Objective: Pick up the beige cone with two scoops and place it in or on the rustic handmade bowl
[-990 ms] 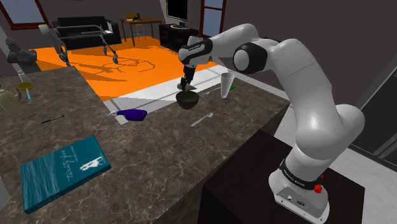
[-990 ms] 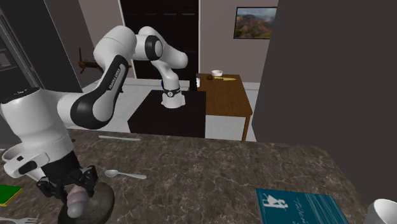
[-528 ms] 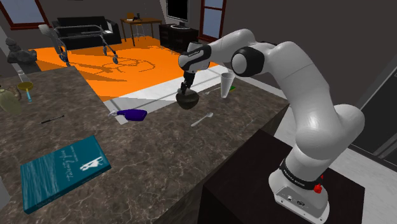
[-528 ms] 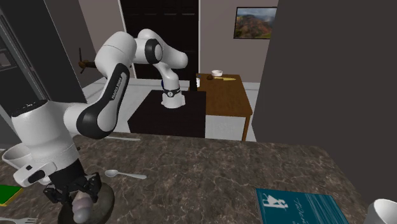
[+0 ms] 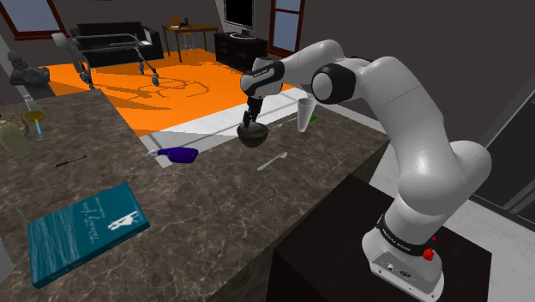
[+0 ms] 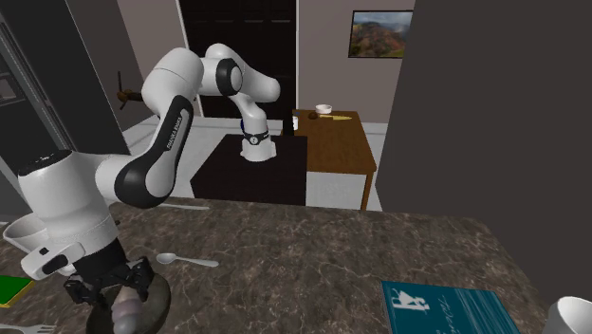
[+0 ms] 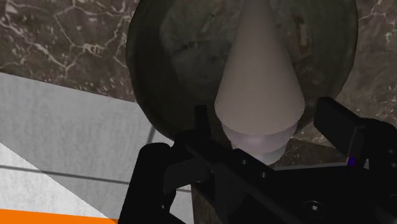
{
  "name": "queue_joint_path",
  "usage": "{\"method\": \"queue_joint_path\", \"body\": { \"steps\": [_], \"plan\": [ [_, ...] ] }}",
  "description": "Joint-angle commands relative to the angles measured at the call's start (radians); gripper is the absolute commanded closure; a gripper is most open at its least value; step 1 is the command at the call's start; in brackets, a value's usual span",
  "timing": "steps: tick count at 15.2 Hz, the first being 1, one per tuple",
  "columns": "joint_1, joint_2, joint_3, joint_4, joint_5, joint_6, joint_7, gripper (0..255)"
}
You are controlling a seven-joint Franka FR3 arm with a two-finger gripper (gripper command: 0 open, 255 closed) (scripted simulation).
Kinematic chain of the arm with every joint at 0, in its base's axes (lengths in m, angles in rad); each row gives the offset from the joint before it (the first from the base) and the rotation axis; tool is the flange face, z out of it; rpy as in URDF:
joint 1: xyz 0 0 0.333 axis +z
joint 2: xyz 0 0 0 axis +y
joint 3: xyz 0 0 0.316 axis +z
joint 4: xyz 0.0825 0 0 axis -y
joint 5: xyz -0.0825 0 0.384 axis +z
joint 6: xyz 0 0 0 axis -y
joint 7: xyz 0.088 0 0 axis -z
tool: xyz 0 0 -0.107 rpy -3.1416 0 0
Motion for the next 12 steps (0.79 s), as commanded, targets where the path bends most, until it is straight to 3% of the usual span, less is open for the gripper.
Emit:
{"method": "queue_joint_path", "body": {
  "steps": [1,5,9,12],
  "plan": [
    [0.000,0.000,0.000,0.000,0.000,0.000,0.000,0],
    [0.000,0.000,0.000,0.000,0.000,0.000,0.000,0],
    [-0.007,-0.100,-0.004,-0.050,-0.002,-0.051,-0.001,0],
    [-0.007,-0.100,-0.004,-0.050,-0.002,-0.051,-0.001,0]
  ]
}}
